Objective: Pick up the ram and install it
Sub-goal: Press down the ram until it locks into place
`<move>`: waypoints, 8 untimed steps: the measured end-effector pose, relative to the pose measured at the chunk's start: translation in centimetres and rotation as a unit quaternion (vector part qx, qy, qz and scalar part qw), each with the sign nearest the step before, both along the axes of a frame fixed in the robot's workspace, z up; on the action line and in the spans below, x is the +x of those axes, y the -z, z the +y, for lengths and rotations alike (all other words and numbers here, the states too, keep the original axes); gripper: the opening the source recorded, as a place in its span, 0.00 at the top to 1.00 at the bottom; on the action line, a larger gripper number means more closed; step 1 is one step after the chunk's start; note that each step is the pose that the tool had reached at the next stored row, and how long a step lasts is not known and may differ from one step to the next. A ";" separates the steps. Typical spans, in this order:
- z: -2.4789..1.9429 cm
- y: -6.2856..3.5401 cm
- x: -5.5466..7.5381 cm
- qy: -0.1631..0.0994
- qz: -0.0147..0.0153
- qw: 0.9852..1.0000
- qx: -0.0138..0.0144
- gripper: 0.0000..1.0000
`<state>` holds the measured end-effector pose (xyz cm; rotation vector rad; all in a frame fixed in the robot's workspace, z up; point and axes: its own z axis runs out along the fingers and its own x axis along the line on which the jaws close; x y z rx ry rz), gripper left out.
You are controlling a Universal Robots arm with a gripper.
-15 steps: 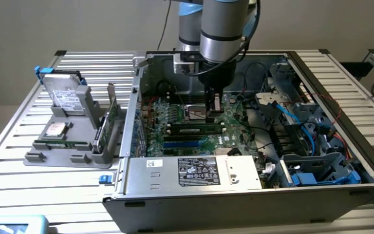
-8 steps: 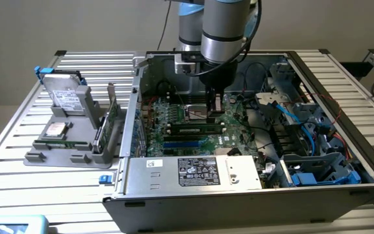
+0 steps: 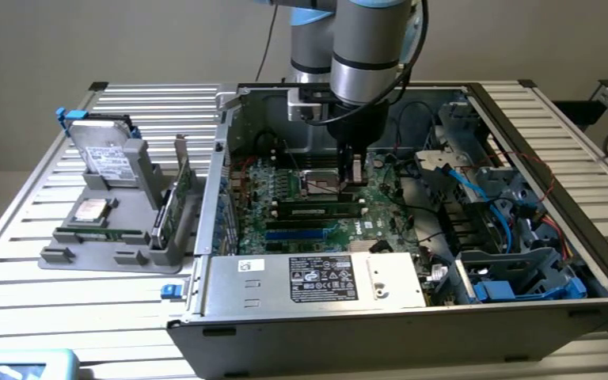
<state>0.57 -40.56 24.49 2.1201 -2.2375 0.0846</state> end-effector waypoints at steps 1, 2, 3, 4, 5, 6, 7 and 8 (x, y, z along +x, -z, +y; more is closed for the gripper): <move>0.00 0.00 0.0 0.001 0.000 1.000 -0.001 0.89; 0.04 0.01 0.0 0.002 0.000 1.000 -0.001 0.89; 0.12 0.02 0.0 0.002 0.000 1.000 -0.001 0.89; 0.24 0.03 0.0 0.003 0.000 1.000 -0.001 0.89; 0.32 0.04 0.0 0.003 0.000 1.000 -0.001 0.89; 0.34 0.06 0.1 0.003 0.000 1.000 -0.001 0.89; 0.34 0.09 0.1 0.003 0.000 1.000 -0.001 0.89; 0.34 0.13 0.0 0.004 0.000 1.000 -0.001 0.89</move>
